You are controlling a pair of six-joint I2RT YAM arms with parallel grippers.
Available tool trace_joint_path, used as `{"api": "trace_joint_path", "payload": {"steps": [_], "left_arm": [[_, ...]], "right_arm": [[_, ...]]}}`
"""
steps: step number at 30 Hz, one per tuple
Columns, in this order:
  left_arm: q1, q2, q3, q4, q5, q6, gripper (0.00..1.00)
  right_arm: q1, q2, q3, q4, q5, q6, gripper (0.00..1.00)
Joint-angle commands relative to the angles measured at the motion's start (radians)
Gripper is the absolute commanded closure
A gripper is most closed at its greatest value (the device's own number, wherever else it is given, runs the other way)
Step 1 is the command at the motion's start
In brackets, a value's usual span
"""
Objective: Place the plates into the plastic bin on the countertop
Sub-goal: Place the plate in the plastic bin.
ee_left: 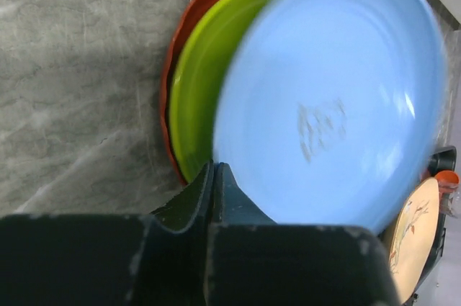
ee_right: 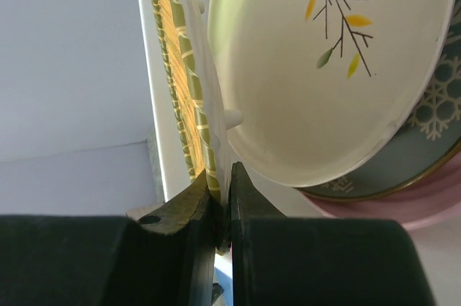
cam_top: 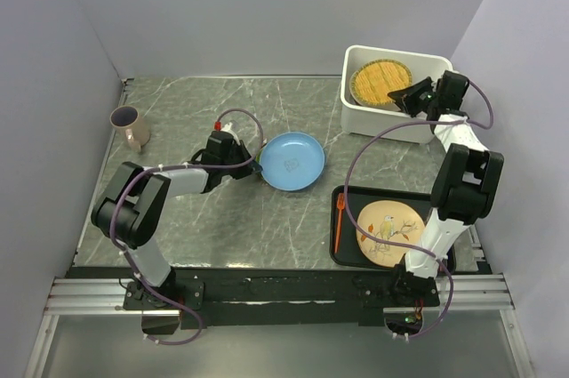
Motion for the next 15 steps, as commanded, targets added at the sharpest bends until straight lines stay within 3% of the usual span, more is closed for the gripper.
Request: {"api": "trace_joint_path", "payload": {"steps": [1,6,9,12,13,15], "left_arm": [[-0.009,0.013,0.024,0.051,0.028,0.006,0.99],[-0.009,-0.019,0.004,0.054,0.014,0.005,0.99],[-0.009,-0.048,0.006,0.04,-0.002,0.015,0.99],[-0.009,-0.067,0.018,0.011,-0.019,0.026,0.99],[-0.009,-0.073,0.018,0.008,-0.021,0.026,0.99],[-0.009,-0.09,0.016,0.004,-0.026,0.028,0.99]], "right_arm": [[-0.01,0.017,0.064,0.04,-0.037,-0.003,0.99],[-0.009,0.02,0.056,0.049,-0.044,0.001,0.95],[-0.009,0.023,0.054,0.051,-0.044,0.006,0.86],[-0.009,0.023,0.056,0.043,-0.047,0.003,0.69],[-0.009,0.02,0.053,0.043,-0.046,0.003,0.58],[-0.009,0.014,0.048,0.037,-0.041,0.001,0.49]]}}
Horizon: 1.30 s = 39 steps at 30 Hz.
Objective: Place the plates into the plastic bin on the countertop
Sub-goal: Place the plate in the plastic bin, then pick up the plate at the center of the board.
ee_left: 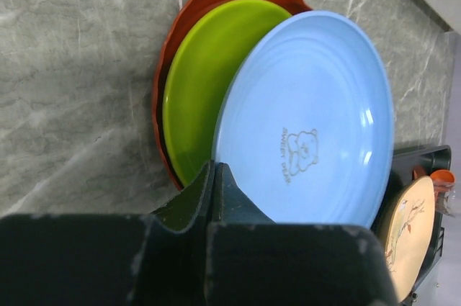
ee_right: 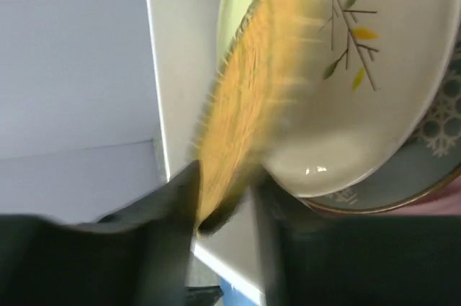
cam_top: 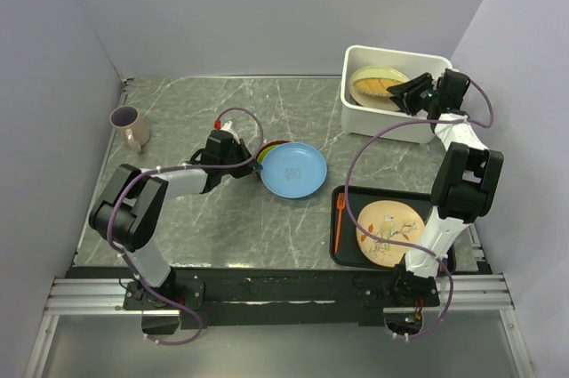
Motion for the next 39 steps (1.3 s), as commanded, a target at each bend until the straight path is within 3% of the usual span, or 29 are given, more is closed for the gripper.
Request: {"api": "trace_joint_path", "payload": {"steps": [1,4,10,25,30,39], "left_arm": [[-0.005,-0.076,0.016,0.002,-0.021,0.022,0.99],[-0.005,-0.092,0.013,-0.003,-0.021,0.022,0.99],[-0.005,-0.128,0.003,-0.018,-0.035,0.023,0.99],[-0.005,-0.221,-0.016,-0.067,-0.055,0.023,0.99],[-0.005,-0.215,-0.031,-0.06,-0.049,0.02,0.99],[-0.005,-0.244,-0.069,-0.063,-0.054,0.014,0.99]], "right_arm": [[-0.005,-0.017,0.025,0.013,-0.011,-0.015,0.41],[-0.006,-0.036,0.018,-0.002,0.004,-0.028,0.25],[-0.008,-0.086,0.002,-0.039,0.05,-0.058,0.12],[0.014,-0.41,-0.258,0.005,0.055,-0.081,0.07],[0.151,-0.542,-0.362,-0.059,0.105,-0.174,0.08],[0.368,-0.562,-0.511,-0.117,0.205,-0.238,0.1]]}}
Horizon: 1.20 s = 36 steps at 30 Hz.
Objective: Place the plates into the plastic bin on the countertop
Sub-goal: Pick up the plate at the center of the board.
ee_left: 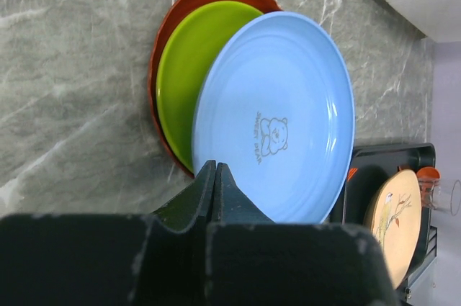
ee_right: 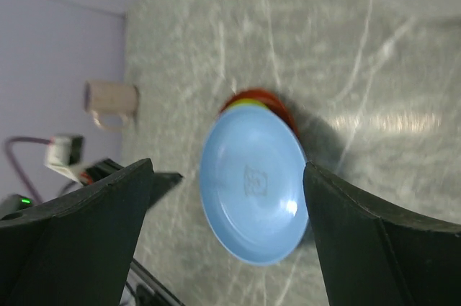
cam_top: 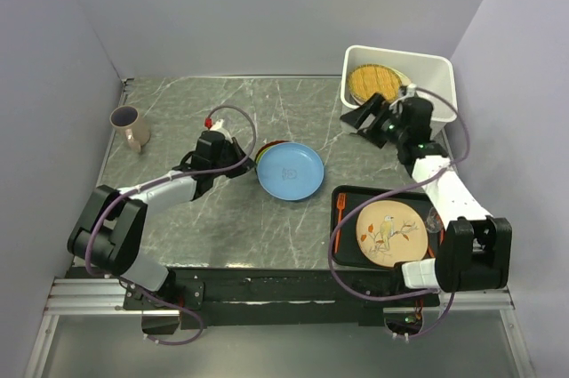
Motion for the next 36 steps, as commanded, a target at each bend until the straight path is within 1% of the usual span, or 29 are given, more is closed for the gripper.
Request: {"api": "trace_joint_path", "payload": {"steps": [1,5,13,15,16,20,28,34,35,36], "left_arm": [[-0.004,-0.065,-0.014,0.003,-0.012,0.008,0.99],[-0.004,-0.091,-0.012,-0.018,-0.023,0.015,0.99],[-0.004,-0.117,-0.008,-0.043,-0.035,0.02,0.99],[-0.004,-0.125,-0.008,-0.05,-0.037,0.02,0.99],[-0.004,-0.126,-0.009,-0.054,-0.038,0.02,0.99],[-0.004,-0.146,-0.012,-0.067,-0.046,0.024,0.99],[-0.004,-0.163,0.009,-0.097,-0.057,0.032,0.99],[-0.004,-0.168,0.008,-0.101,-0.061,0.032,0.99],[-0.004,-0.168,0.008,-0.103,-0.063,0.032,0.99],[-0.004,-0.168,0.008,-0.103,-0.065,0.032,0.99]], "right_arm": [[0.058,0.008,-0.069,-0.033,0.075,-0.059,0.1],[0.086,0.028,-0.128,-0.016,0.074,-0.066,0.1],[0.155,0.132,-0.154,0.029,0.052,-0.065,0.14],[0.173,0.17,-0.155,0.027,0.049,-0.063,0.16],[0.176,0.184,-0.157,0.055,0.046,-0.06,0.17],[0.196,0.239,-0.162,0.079,0.037,-0.058,0.25],[0.21,0.339,-0.165,0.138,0.012,-0.052,0.31],[0.213,0.388,-0.165,0.185,-0.035,-0.036,0.43],[0.212,0.399,-0.165,0.193,-0.043,-0.032,0.53],[0.213,0.405,-0.162,0.199,-0.057,-0.031,0.6]]}}
